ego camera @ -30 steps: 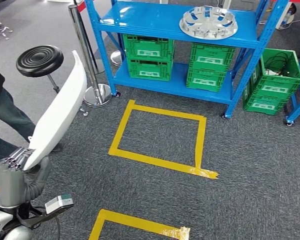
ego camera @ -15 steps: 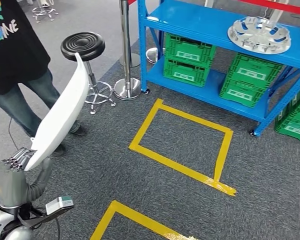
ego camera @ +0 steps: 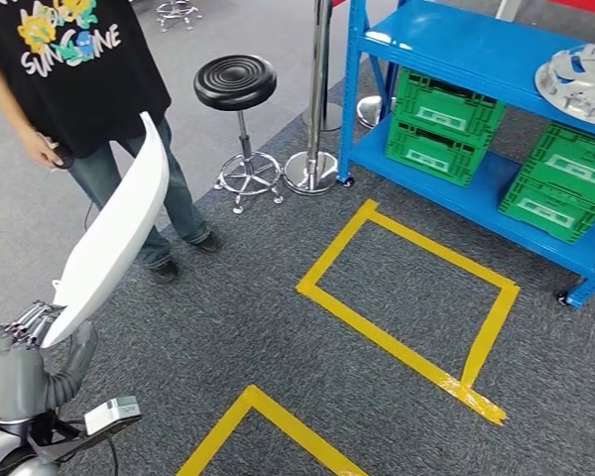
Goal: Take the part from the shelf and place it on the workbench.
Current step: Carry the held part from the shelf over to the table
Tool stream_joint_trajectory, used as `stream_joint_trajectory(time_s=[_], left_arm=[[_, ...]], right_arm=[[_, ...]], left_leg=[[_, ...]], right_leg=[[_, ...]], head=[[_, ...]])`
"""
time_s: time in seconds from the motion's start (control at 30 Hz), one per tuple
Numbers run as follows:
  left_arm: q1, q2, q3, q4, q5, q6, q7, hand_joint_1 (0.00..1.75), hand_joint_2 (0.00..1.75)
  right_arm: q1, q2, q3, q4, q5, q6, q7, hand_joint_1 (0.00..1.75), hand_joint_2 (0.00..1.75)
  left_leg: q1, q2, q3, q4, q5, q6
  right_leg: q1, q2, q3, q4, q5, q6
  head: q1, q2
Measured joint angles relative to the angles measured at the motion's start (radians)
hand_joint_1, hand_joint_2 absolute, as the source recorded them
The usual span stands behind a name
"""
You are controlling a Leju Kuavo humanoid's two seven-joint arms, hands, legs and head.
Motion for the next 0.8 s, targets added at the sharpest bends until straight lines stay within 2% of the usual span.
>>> stream_joint_trajectory(time_s=[0.07, 0.1, 0.13, 0.2, 0.23, 0.27, 0.3, 0.33, 0.37, 0.4, 0.43, 0.47, 0.5, 0.53, 0.57, 0.6, 0.63, 0.67, 0.7, 0.73, 0.8], left_arm=[[0.0, 0.0, 0.005, 0.0, 0.001, 0.0, -0.003, 1.75, 1.75], [-0.001, -0.001, 0.006, 0.0, 0.001, 0.0, -0.004, 1.75, 1.75], [-0.001, -0.001, 0.007, 0.0, 0.001, 0.0, -0.006, 1.75, 1.75], [0.003, -0.002, 0.009, -0.001, 0.001, 0.0, -0.012, 1.75, 1.75], [0.005, -0.002, 0.011, -0.001, 0.0, 0.0, -0.014, 1.75, 1.75], [0.006, -0.003, 0.012, -0.001, 0.0, 0.0, -0.015, 1.75, 1.75], [0.005, -0.003, 0.012, -0.001, 0.0, 0.0, -0.016, 1.75, 1.75], [0.005, -0.005, 0.013, -0.002, 0.0, 0.0, -0.016, 1.75, 1.75], [0.004, -0.006, 0.012, -0.002, 0.0, 0.0, -0.016, 1.75, 1.75], [0.004, -0.008, 0.012, -0.002, 0.0, 0.0, -0.016, 1.75, 1.75], [0.005, -0.009, 0.012, -0.002, 0.0, 0.0, -0.016, 1.75, 1.75], [0.006, -0.009, 0.012, -0.002, 0.0, 0.0, -0.016, 1.75, 1.75], [0.006, -0.009, 0.012, -0.002, 0.0, 0.0, -0.016, 1.75, 1.75], [0.006, -0.01, 0.012, -0.002, 0.0, 0.0, -0.016, 1.75, 1.75], [0.006, -0.01, 0.012, -0.002, 0.0, 0.0, -0.016, 1.75, 1.75], [0.005, -0.01, 0.012, -0.002, 0.0, 0.0, -0.016, 1.75, 1.75], [0.005, -0.01, 0.012, -0.002, 0.0, 0.0, -0.016, 1.75, 1.75], [0.006, -0.01, 0.012, -0.002, 0.0, 0.0, -0.016, 1.75, 1.75], [0.007, -0.01, 0.013, -0.002, 0.0, 0.0, -0.016, 1.75, 1.75], [0.009, -0.01, 0.013, -0.002, 0.0, 0.0, -0.016, 1.75, 1.75], [0.01, -0.01, 0.014, -0.002, 0.0, 0.0, -0.016, 1.75, 1.75]], right_arm=[[-0.002, 0.001, 0.002, 0.0, 0.003, 0.001, 0.001, 0.0, 0.0], [-0.002, 0.001, 0.003, 0.0, 0.004, 0.001, 0.001, 0.0, 0.0], [-0.002, 0.001, 0.004, 0.0, 0.005, 0.002, 0.001, 0.0, 0.0], [-0.004, 0.001, 0.005, 0.0, 0.006, 0.004, 0.001, 0.0, 0.0], [-0.005, 0.001, 0.005, -0.001, 0.006, 0.005, 0.001, 0.0, 0.0], [-0.006, 0.001, 0.005, -0.001, 0.006, 0.005, 0.0, 0.0, 0.0], [-0.007, 0.001, 0.005, -0.001, 0.006, 0.005, 0.0, 0.0, 0.0], [-0.007, 0.001, 0.005, -0.002, 0.006, 0.005, 0.0, 0.0, 0.0], [-0.007, 0.001, 0.006, -0.002, 0.006, 0.005, 0.0, 0.0, 0.0], [-0.006, 0.001, 0.006, -0.002, 0.006, 0.005, 0.0, 0.0, 0.0], [-0.005, 0.001, 0.006, -0.002, 0.006, 0.005, -0.001, 0.0, 0.0], [-0.004, 0.001, 0.006, -0.002, 0.006, 0.005, -0.002, 0.0, 0.0], [-0.005, 0.001, 0.006, -0.002, 0.006, 0.005, -0.002, 0.0, 0.0], [-0.006, 0.001, 0.006, -0.002, 0.006, 0.005, -0.002, 0.0, 0.0], [-0.006, 0.001, 0.006, -0.002, 0.006, 0.005, -0.001, 0.0, 0.0], [-0.005, 0.001, 0.006, -0.002, 0.006, 0.005, 0.0, 0.0, 0.0], [-0.005, 0.001, 0.006, -0.002, 0.006, 0.005, 0.0, 0.0, 0.0], [-0.004, 0.001, 0.006, -0.002, 0.006, 0.005, 0.0, 0.0, 0.0], [-0.004, 0.001, 0.006, -0.002, 0.006, 0.005, 0.0, 0.0, 0.0], [-0.005, 0.002, 0.006, -0.002, 0.006, 0.005, 0.0, 0.0, 0.0], [-0.005, 0.002, 0.006, -0.002, 0.006, 0.005, 0.0, 0.0, 0.0]], left_leg=[[-0.006, 0.041, 0.071, -0.134, 0.055, 0.007], [-0.011, 0.06, 0.095, -0.18, 0.066, 0.014], [-0.015, 0.072, 0.105, -0.203, 0.066, 0.021], [-0.018, 0.057, 0.104, -0.21, 0.062, 0.035], [-0.016, 0.046, 0.104, -0.214, 0.063, 0.041], [-0.014, 0.035, 0.105, -0.218, 0.065, 0.048], [-0.011, 0.025, 0.107, -0.221, 0.068, 0.054], [-0.009, 0.015, 0.107, -0.222, 0.068, 0.058], [-0.009, 0.003, 0.106, -0.222, 0.068, 0.061], [-0.01, -0.009, 0.105, -0.222, 0.068, 0.063], [-0.01, -0.022, 0.106, -0.221, 0.067, 0.063], [-0.01, -0.036, 0.107, -0.221, 0.067, 0.063], [-0.01, -0.05, 0.109, -0.22, 0.067, 0.063], [-0.01, -0.064, 0.11, -0.22, 0.066, 0.062], [-0.011, -0.077, 0.111, -0.218, 0.066, 0.059], [-0.011, -0.09, 0.109, -0.215, 0.065, 0.055], [-0.01, -0.101, 0.105, -0.214, 0.066, 0.05], [-0.009, -0.112, 0.101, -0.214, 0.069, 0.043], [-0.006, -0.123, 0.098, -0.215, 0.072, 0.036], [-0.004, -0.122, 0.096, -0.215, 0.073, 0.03], [-0.006, -0.078, 0.078, -0.175, 0.048, 0.02]], right_leg=[[0.003, -0.024, 0.009, 0.001, -0.008, 0.007], [0.007, -0.034, 0.012, 0.001, -0.012, 0.012], [0.01, -0.044, 0.014, 0.001, -0.016, 0.017], [0.013, -0.067, 0.021, -0.003, -0.02, 0.028], [0.012, -0.065, 0.022, -0.002, -0.026, 0.034], [0.011, -0.047, 0.017, 0.011, -0.037, 0.04], [0.009, -0.019, -0.001, 0.047, -0.059, 0.043], [0.007, 0.014, -0.032, 0.106, -0.089, 0.045], [0.006, 0.036, -0.07, 0.18, -0.121, 0.046], [0.006, 0.046, -0.108, 0.249, -0.144, 0.046], [0.006, 0.049, -0.134, 0.29, -0.149, 0.045], [0.006, 0.05, -0.141, 0.292, -0.132, 0.044], [0.006, 0.054, -0.128, 0.251, -0.095, 0.042], [0.005, 0.066, -0.1, 0.18, -0.05, 0.039], [0.003, 0.089, -0.071, 0.11, -0.016, 0.035], [0.001, 0.109, -0.045, 0.052, 0.004, 0.033], [0.0, 0.124, -0.029, 0.02, 0.01, 0.03], [0.001, 0.128, -0.023, 0.011, 0.006, 0.028], [0.002, 0.119, -0.019, 0.007, 0.007, 0.025], [0.002, 0.108, -0.016, 0.004, 0.01, 0.02], [0.0, 0.083, -0.009, -0.003, 0.013, 0.008]], head=[[-0.001, 0.0], [0.0, 0.0], [0.0, 0.0], [0.0, 0.0], [0.001, 0.0], [0.002, 0.0], [0.005, 0.0], [0.008, 0.0], [0.01, 0.0], [0.011, 0.0], [0.011, 0.0], [0.011, 0.0], [0.011, 0.0], [0.011, 0.0], [0.011, 0.0], [0.011, 0.0], [0.01, 0.0], [0.01, 0.0], [0.01, 0.0], [0.01, 0.0], [0.007, 0.0]])
